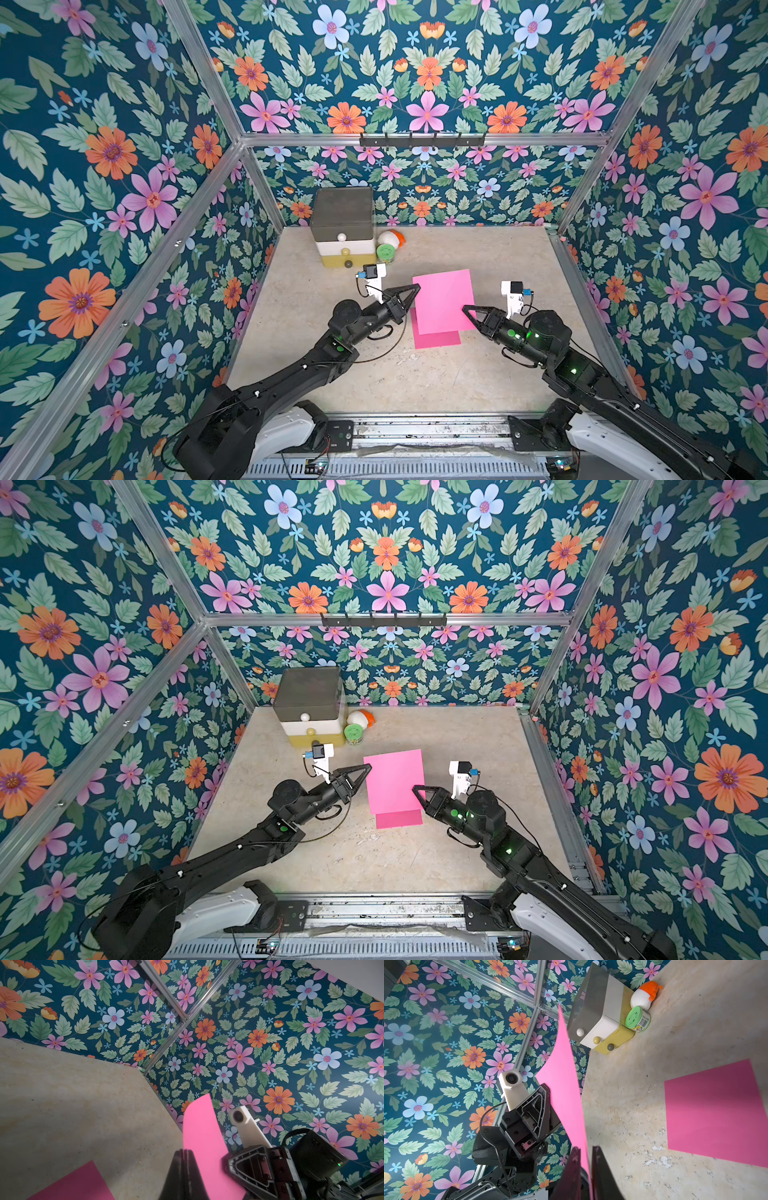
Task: Fold the square paper diagonally
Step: Pick up the paper from the center of the board, then fold the paper at the center of the board.
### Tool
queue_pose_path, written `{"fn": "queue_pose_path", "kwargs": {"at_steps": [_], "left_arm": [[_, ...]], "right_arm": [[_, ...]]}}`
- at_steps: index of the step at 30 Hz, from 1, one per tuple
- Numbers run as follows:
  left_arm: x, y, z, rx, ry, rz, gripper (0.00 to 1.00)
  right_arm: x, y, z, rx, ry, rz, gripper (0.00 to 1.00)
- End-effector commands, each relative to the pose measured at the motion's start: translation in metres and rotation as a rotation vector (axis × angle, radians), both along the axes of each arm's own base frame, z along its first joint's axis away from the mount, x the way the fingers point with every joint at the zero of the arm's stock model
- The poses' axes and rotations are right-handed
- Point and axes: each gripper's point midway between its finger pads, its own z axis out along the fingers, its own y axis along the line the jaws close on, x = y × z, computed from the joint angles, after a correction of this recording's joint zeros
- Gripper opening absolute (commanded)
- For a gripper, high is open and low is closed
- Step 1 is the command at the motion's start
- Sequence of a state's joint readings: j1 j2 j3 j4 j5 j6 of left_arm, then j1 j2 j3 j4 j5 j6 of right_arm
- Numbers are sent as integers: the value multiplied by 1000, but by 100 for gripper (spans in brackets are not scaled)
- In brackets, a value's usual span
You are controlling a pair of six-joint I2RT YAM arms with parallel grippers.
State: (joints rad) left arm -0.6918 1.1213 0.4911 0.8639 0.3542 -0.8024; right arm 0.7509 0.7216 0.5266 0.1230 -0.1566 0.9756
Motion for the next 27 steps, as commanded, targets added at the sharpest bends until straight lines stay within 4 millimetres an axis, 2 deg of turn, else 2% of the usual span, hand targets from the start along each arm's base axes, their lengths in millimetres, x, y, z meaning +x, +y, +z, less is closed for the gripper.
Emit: {"fn": "queue_pose_path", "kwargs": {"at_steps": [1, 5, 8, 13, 15, 19, 23, 27], "left_arm": [[-2, 2, 11, -26, -44, 3, 0], [-5, 2, 13, -40, -54, -11, 0], [-7, 0, 15, -46, -61, -25, 0], [-9, -3, 16, -29, -81, -35, 0], [-12, -5, 18, -17, -102, -45, 0], [-26, -23, 18, 50, -163, -88, 0], [-41, -48, 6, 194, -220, -101, 0], [-42, -53, -11, 289, -243, -51, 0]], "right_arm": [[0, -1, 0, 15, -2, -6, 19], [-1, -1, 0, 27, -3, -4, 20], [-2, -2, -1, 24, 0, -4, 12], [-1, -3, -1, 11, 9, -15, 5], [0, -3, -1, 9, 12, -18, 0], [1, 0, 1, 13, 24, -16, 0], [5, 4, 5, 6, 37, -36, 0], [9, 4, 5, 5, 54, -61, 0]]}}
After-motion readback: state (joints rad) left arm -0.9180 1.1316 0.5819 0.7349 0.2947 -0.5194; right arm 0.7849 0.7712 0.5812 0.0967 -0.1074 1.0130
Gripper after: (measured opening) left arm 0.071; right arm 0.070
